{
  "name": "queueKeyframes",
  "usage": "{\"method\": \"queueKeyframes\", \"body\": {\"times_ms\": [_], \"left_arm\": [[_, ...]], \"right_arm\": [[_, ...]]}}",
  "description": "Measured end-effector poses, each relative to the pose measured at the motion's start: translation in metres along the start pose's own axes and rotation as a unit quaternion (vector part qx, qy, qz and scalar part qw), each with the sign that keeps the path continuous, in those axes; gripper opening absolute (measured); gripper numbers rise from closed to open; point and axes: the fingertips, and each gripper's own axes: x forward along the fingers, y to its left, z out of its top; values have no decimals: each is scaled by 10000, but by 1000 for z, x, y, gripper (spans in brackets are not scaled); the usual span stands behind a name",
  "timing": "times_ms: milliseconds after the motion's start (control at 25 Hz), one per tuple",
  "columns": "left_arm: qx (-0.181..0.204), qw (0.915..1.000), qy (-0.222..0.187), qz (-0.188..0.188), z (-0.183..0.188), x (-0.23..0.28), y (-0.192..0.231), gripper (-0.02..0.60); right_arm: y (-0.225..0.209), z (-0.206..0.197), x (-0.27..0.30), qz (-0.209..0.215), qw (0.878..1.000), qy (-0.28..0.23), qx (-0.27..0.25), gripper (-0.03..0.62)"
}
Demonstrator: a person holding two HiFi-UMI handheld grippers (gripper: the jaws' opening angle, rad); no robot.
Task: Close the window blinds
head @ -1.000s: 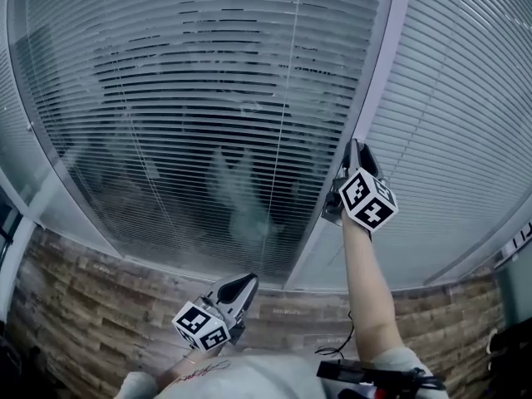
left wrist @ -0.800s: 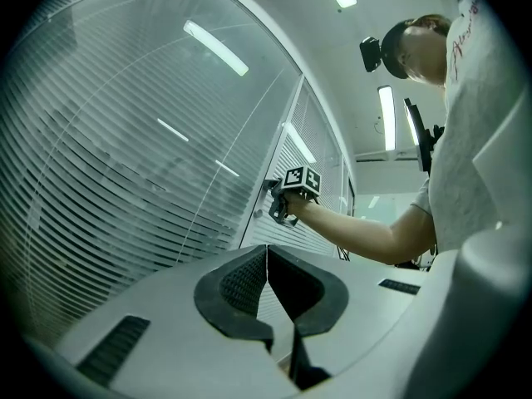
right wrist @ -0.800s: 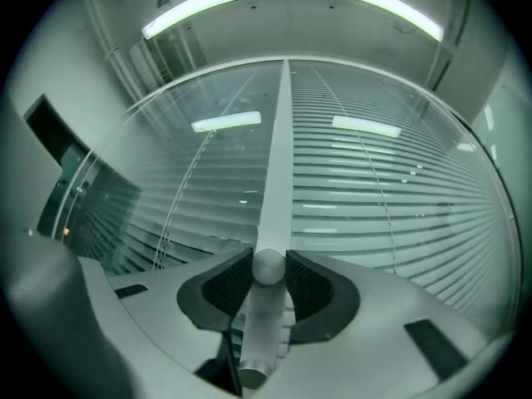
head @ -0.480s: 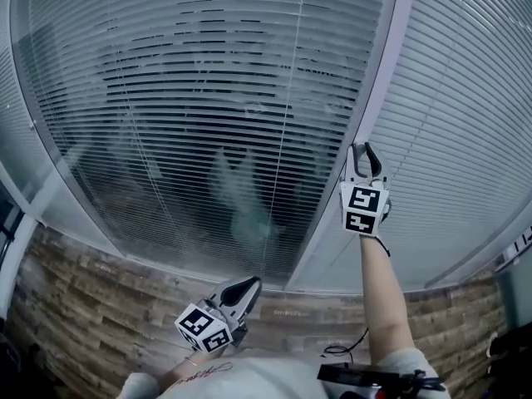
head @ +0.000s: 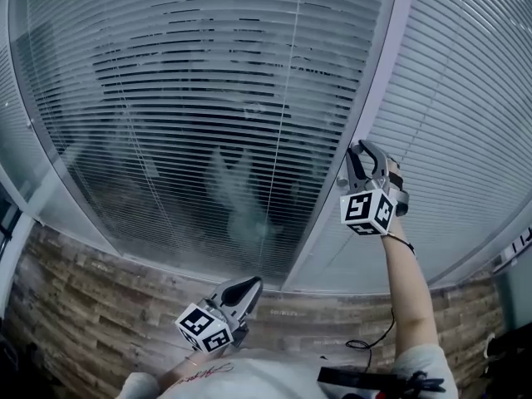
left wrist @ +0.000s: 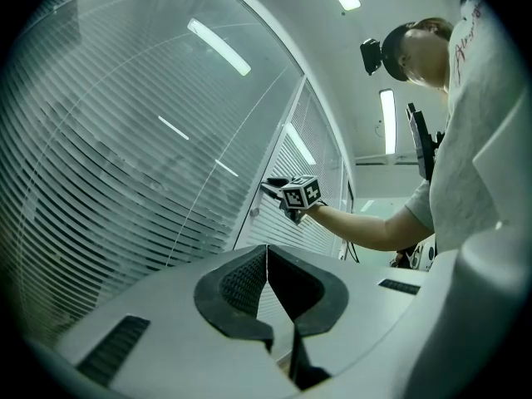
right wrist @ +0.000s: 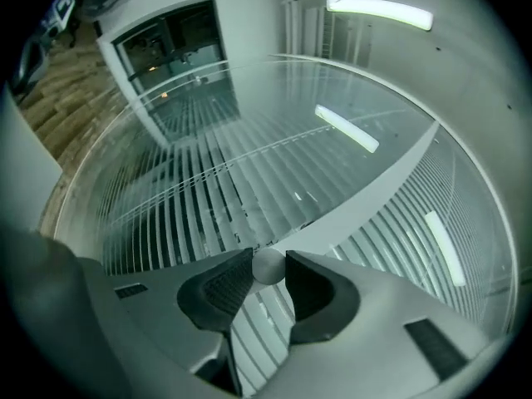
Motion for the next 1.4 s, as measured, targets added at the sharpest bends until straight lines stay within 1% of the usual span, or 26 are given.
{"method": "queueKeyframes", "body": {"times_ms": [80, 160, 240, 360, 440, 600, 720, 840, 880, 920, 960, 1000, 1040, 1080, 1120, 1160, 1200, 1240, 1280, 1320, 1360, 1400], "left_arm": [[20, 10000, 2, -17, -2, 1, -1, 18], [30, 10000, 1, -31, -3, 2, -2, 18], [1, 10000, 20, -17, -3, 2, -4, 18], [26, 10000, 22, -55, -4, 2, -6, 18], [10, 10000, 27, -24, -3, 2, -6, 18], [14, 10000, 31, -10, -5, -1, -6, 18], [30, 10000, 25, -17, -7, -4, -6, 18], [66, 10000, -16, -52, -6, -5, -7, 18], [49, 10000, -15, -42, -5, -4, -7, 18], [36, 10000, -8, -29, -5, -3, -7, 18], [32, 10000, -2, -28, -4, -3, -6, 18], [46, 10000, -3, -47, -5, -2, -7, 18], [60, 10000, -9, -78, -5, -1, -7, 18], [53, 9999, -13, -104, -6, -1, -8, 18], [31, 9999, -11, -127, -7, -1, -9, 18], [20, 9999, -2, -152, -7, -2, -10, 18], [17, 9999, 16, -168, -8, -4, -11, 18], [-6, 9999, 43, -155, -7, -5, -12, 18], [-53, 9999, 75, -118, -6, -5, -12, 18], [-97, 9999, 99, -85, -6, -4, -12, 18], [-121, 9998, 109, -77, -6, -3, -12, 18], [-123, 9998, 108, -92, -7, -1, -13, 18]], "right_arm": [[3, -1, -1, 134, 9986, -20, -503, 130], [6, -3, -1, 266, 9943, -40, -1028, 130], [8, -4, -2, 373, 9878, -42, -1512, 130], [9, -4, -2, 512, 9767, -76, -2082, 130], [10, -4, -2, 633, 9661, -110, -2501, 130], [16, -6, -4, 870, 9363, -198, -3398, 130], [20, -7, -7, 976, 9153, -244, -3899, 131], [19, -6, -7, 1015, 8972, -263, -4291, 131], [19, -6, -6, 1022, 8935, -274, -4365, 132], [19, -6, -4, 1028, 8927, -272, -4380, 132], [19, -7, -3, 1023, 8951, -254, -4332, 132], [19, -7, -2, 990, 9005, -224, -4228, 132], [19, -7, -2, 910, 9086, -186, -4071, 132], [18, -6, -3, 770, 9196, -156, -3849, 132], [15, -4, -5, 568, 9343, -148, -3516, 132], [11, -2, -8, 330, 9527, -161, -3017, 144], [7, -1, -11, 104, 9727, -175, -2314, 174], [2, -1, -13, -59, 9899, -171, -1408, 184], [-1, -3, -14, -139, 9992, -151, -346, 187], [-3, -7, -15, -151, 9967, -138, 787, 190], [-4, -11, -15, -132, 9819, -160, 1883, 190], [-6, -13, -15, -120, 9584, -225, 2843, 190]]}}
